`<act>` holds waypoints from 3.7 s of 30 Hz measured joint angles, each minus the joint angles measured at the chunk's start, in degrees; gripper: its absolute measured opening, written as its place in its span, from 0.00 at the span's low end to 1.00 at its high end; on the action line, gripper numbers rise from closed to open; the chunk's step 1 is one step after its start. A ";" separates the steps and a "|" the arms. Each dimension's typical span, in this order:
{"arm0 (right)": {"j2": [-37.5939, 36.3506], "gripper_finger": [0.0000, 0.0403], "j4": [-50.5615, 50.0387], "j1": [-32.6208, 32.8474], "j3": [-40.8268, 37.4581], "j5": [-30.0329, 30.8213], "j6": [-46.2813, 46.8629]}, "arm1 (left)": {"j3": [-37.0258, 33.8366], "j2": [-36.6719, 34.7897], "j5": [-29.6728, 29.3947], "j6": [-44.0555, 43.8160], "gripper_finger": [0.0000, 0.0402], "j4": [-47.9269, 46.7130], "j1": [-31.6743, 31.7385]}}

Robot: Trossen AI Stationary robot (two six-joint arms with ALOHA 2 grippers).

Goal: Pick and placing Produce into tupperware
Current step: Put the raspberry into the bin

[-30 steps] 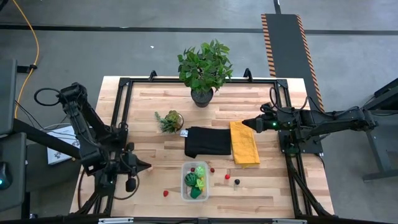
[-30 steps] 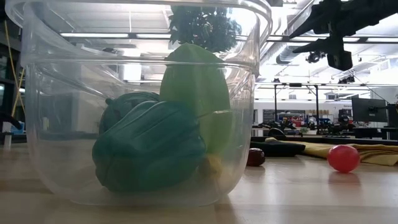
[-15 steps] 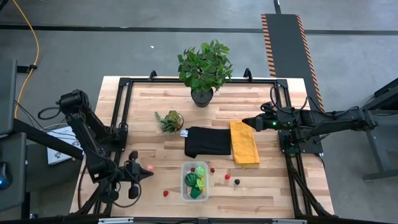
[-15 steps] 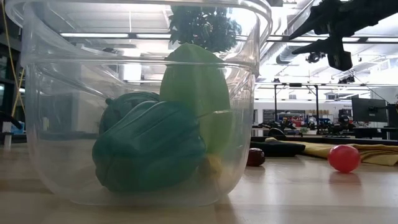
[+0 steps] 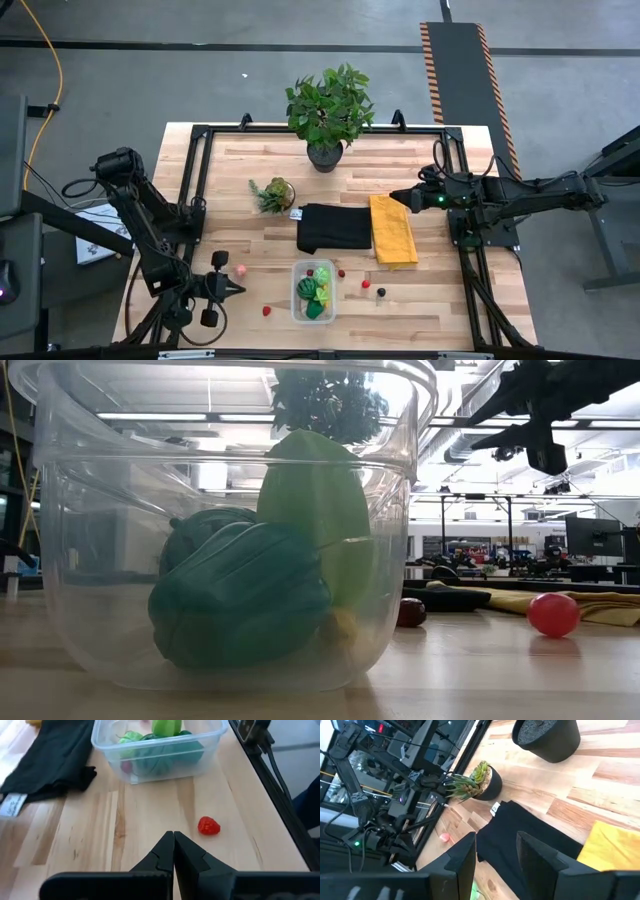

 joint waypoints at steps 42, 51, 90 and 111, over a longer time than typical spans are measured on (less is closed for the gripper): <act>-0.02 0.33 -1.26 0.01 0.00 6.71 0.09 | -22.86 -13.48 36.59 39.97 0.00 39.04 17.31; 0.00 0.33 -1.50 0.00 0.00 6.73 0.44 | -26.86 -13.25 43.63 44.07 0.00 46.64 22.88; 0.02 0.33 -3.43 0.02 0.00 7.41 0.42 | -26.38 4.53 50.41 51.91 0.32 62.93 28.25; 0.02 0.33 -3.56 0.04 0.00 7.33 0.31 | -20.01 17.93 54.39 53.50 0.32 66.93 28.23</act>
